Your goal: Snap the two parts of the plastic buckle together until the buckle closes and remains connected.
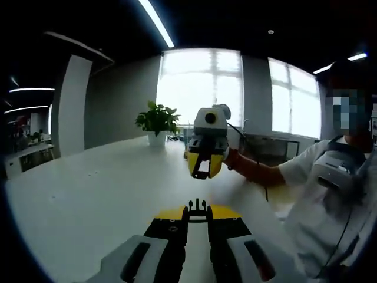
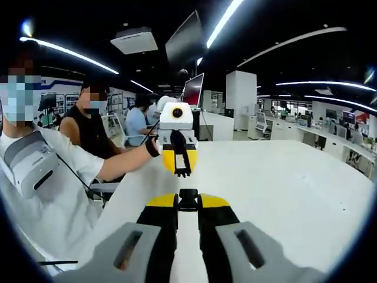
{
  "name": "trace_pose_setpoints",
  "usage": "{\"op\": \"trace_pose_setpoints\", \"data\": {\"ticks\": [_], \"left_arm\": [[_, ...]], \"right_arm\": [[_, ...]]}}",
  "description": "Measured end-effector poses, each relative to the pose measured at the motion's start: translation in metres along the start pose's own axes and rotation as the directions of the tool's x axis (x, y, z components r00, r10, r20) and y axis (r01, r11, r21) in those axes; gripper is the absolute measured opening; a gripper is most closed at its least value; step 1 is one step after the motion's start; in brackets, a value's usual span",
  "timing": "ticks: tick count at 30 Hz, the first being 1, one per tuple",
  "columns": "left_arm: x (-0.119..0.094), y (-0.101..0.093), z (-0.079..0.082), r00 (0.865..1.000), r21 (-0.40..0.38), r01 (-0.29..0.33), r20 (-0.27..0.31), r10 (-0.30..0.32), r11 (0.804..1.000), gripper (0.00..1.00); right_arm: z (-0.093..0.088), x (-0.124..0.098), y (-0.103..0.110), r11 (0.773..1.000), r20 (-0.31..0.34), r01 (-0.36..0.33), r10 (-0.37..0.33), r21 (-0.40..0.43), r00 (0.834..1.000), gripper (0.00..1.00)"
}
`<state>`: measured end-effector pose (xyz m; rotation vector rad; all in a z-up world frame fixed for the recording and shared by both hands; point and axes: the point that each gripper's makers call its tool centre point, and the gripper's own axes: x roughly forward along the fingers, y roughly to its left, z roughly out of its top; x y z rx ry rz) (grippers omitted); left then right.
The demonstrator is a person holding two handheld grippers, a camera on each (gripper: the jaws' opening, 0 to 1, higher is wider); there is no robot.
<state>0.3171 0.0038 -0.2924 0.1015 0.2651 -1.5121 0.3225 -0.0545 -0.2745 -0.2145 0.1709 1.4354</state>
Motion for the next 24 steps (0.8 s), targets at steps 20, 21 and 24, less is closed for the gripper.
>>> {"op": "trace_pose_setpoints", "data": {"ticks": [20,21,24], "left_arm": [[0.015,-0.004,-0.021,0.998,0.023,0.028,-0.052,-0.027,0.999,0.12],[0.016,-0.003,-0.023,0.998,0.025,0.028,-0.051,-0.027,0.999,0.12],[0.02,0.0,-0.029,0.997,0.064,0.013,-0.071,-0.008,0.998,0.12]], "right_arm": [[-0.014,0.01,0.013,0.998,-0.036,-0.057,0.056,-0.036,0.998,0.11],[-0.016,0.011,0.014,0.997,-0.039,-0.062,0.06,-0.036,0.997,0.11],[-0.021,0.014,0.015,0.997,-0.049,-0.062,0.06,-0.043,0.997,0.11]]}}
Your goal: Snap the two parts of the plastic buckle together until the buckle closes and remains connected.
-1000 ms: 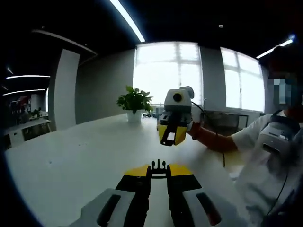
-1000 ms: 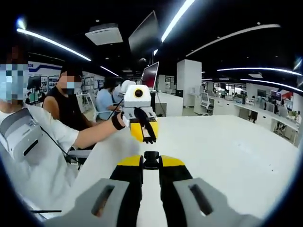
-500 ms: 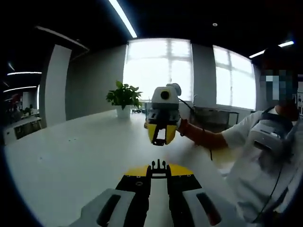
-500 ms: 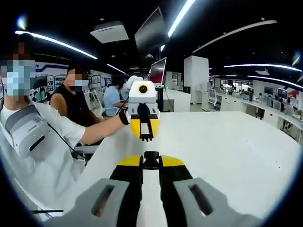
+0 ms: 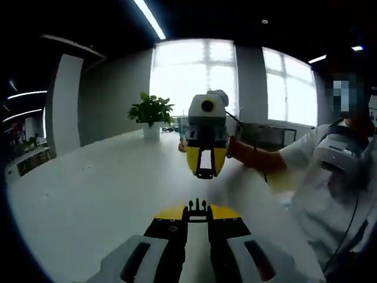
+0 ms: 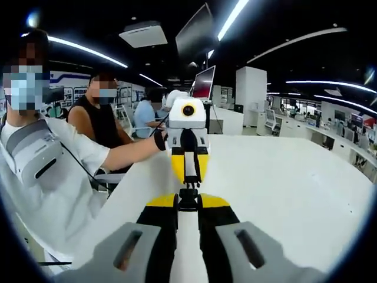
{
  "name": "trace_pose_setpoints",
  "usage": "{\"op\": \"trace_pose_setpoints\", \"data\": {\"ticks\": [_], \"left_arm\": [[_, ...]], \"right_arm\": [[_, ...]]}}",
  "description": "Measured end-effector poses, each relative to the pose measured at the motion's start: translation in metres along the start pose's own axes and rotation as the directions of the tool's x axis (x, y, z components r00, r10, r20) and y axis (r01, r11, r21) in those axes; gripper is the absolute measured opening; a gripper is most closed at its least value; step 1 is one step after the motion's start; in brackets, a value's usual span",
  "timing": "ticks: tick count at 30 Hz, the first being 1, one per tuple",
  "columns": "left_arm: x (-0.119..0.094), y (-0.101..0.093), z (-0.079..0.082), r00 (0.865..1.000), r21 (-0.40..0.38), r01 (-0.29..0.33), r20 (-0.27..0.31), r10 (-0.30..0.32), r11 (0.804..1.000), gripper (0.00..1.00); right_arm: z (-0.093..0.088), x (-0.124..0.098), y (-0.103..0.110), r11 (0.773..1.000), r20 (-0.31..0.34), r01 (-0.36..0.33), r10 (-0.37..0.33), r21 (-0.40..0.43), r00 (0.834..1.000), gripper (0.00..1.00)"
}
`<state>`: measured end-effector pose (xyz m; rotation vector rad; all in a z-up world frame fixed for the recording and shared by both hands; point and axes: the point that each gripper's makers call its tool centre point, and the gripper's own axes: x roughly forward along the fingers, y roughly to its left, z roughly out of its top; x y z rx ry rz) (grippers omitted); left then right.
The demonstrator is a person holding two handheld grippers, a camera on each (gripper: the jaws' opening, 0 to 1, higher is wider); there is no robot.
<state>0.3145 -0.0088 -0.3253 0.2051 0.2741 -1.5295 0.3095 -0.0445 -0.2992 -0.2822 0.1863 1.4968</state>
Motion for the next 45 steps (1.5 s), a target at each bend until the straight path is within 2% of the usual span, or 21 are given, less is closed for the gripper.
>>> {"op": "trace_pose_setpoints", "data": {"ticks": [5,11,15,23,32,35,39,45], "left_arm": [[0.003,0.002,-0.007,1.0,-0.006,0.011,-0.013,-0.011,1.0,0.12],[0.004,0.002,-0.013,0.999,-0.026,0.018,-0.031,-0.019,0.999,0.12],[0.005,0.001,-0.013,0.999,-0.03,0.032,-0.028,-0.033,0.999,0.12],[0.011,0.001,-0.029,0.995,-0.03,0.039,-0.091,-0.042,0.999,0.12],[0.007,0.001,-0.029,0.994,-0.044,0.048,-0.093,-0.052,0.998,0.12],[0.009,0.001,-0.036,0.991,-0.028,0.042,-0.127,-0.045,0.999,0.12],[0.012,-0.004,-0.038,0.99,-0.041,0.059,-0.13,-0.064,0.997,0.12],[0.015,-0.008,-0.045,0.984,-0.038,0.064,-0.162,-0.069,0.997,0.12]], "right_arm": [[-0.014,0.006,-0.002,1.0,-0.039,-0.002,0.002,-0.006,0.999,0.11],[-0.022,0.009,-0.002,1.0,-0.061,-0.004,0.004,-0.005,0.998,0.11],[-0.032,0.011,-0.003,1.0,-0.088,-0.01,0.011,0.01,0.996,0.11],[-0.049,0.019,-0.001,1.0,-0.141,-0.027,0.027,-0.001,0.99,0.11],[-0.053,0.023,0.002,0.999,-0.148,-0.047,0.046,-0.004,0.988,0.11],[-0.058,0.024,0.002,0.999,-0.168,-0.047,0.046,-0.006,0.985,0.11],[-0.061,0.026,0.003,0.999,-0.181,-0.054,0.053,-0.002,0.982,0.11],[-0.065,0.027,0.004,0.998,-0.198,-0.06,0.061,0.008,0.978,0.11]]}}
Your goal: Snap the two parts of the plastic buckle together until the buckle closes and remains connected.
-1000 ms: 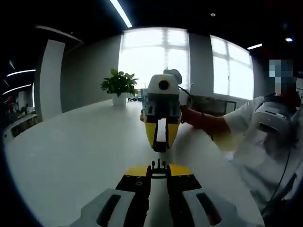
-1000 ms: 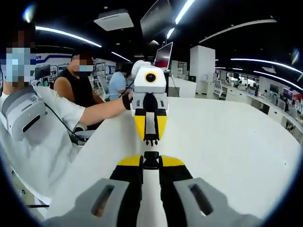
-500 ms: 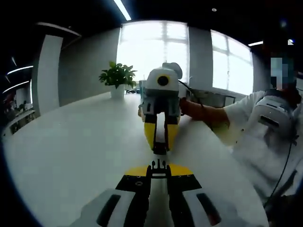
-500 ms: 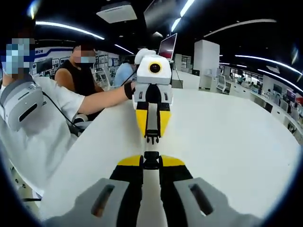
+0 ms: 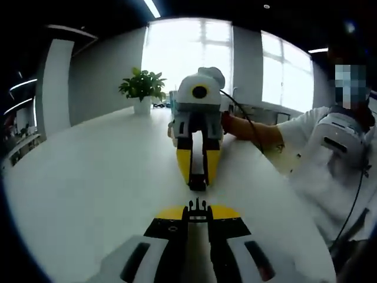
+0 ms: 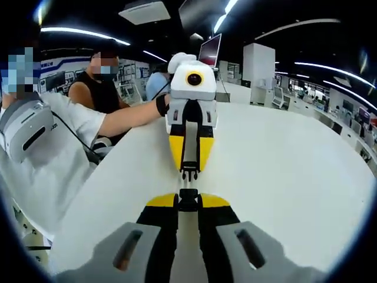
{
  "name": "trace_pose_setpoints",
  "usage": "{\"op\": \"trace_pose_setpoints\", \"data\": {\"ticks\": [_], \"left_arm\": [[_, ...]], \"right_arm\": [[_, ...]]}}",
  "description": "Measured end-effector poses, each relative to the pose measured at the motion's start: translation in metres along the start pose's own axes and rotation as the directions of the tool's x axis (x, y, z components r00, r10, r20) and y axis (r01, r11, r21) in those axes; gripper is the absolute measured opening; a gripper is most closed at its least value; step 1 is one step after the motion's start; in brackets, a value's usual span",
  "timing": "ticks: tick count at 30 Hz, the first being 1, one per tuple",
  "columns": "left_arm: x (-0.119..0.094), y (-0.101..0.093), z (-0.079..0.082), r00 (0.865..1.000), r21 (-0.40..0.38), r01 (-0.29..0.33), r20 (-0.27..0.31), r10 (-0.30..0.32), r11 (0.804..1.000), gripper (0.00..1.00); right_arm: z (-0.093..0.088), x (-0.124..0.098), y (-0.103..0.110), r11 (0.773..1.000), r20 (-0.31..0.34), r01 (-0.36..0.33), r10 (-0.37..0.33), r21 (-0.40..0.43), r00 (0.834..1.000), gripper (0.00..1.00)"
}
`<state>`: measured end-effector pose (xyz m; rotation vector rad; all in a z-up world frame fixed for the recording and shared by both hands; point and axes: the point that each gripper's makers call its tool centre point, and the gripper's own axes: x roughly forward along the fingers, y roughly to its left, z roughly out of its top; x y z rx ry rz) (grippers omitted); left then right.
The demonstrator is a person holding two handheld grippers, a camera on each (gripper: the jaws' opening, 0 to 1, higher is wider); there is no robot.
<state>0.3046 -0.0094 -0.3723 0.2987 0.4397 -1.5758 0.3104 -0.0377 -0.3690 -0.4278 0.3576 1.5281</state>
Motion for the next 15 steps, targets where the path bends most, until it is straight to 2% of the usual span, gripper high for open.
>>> {"op": "trace_pose_setpoints", "data": {"ticks": [15], "left_arm": [[0.0027,-0.003,-0.007,1.0,-0.009,0.011,-0.026,-0.012,1.0,0.12]], "right_arm": [[-0.0102,0.0044,0.0024,1.0,-0.047,-0.013,0.014,0.012,0.999,0.11]]}}
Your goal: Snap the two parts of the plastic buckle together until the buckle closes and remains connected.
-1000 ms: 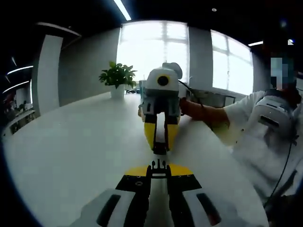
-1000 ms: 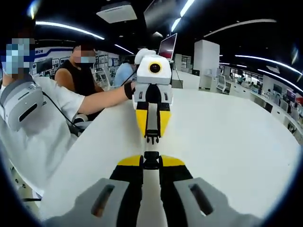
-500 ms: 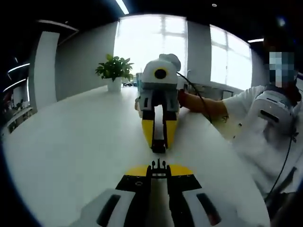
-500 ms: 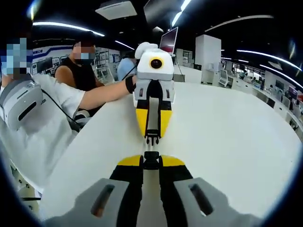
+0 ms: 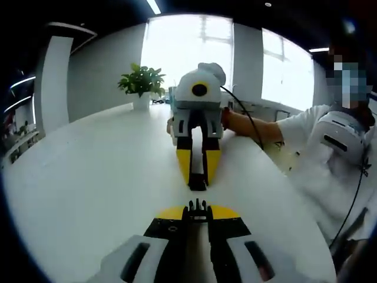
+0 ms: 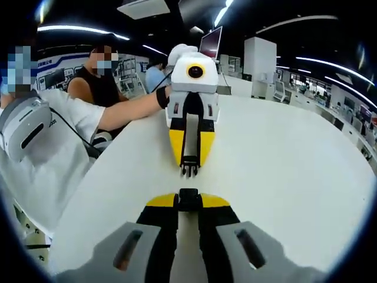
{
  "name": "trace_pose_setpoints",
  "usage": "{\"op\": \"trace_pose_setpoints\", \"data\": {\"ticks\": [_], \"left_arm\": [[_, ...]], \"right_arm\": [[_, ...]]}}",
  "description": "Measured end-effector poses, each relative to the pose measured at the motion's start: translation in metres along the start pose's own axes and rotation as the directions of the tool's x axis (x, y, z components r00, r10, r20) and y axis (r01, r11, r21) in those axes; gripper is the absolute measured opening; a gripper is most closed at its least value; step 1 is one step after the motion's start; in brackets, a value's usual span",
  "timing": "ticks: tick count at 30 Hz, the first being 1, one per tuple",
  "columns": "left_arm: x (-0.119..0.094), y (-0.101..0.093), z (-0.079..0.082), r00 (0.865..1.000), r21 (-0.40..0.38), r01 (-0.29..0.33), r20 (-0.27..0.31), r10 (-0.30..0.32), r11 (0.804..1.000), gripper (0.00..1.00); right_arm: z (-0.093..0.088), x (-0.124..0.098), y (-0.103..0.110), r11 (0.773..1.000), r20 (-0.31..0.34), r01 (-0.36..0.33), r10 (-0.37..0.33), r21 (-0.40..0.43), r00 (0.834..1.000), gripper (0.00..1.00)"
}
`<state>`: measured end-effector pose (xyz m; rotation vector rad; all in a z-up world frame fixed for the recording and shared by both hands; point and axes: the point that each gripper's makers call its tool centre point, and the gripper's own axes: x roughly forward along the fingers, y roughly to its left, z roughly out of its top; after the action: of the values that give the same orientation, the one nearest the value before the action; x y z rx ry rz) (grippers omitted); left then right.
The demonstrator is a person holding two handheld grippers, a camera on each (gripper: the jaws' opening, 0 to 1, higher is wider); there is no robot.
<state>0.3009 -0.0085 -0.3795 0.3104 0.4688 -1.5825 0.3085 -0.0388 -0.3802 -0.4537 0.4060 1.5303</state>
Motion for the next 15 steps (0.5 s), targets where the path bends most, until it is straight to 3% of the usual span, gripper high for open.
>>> {"op": "trace_pose_setpoints", "data": {"ticks": [15], "left_arm": [[0.0037,-0.0049,-0.0046,1.0,-0.016,0.005,-0.01,-0.005,1.0,0.12]], "right_arm": [[0.0,-0.0024,0.0039,1.0,0.009,-0.002,0.002,0.002,1.0,0.11]]}}
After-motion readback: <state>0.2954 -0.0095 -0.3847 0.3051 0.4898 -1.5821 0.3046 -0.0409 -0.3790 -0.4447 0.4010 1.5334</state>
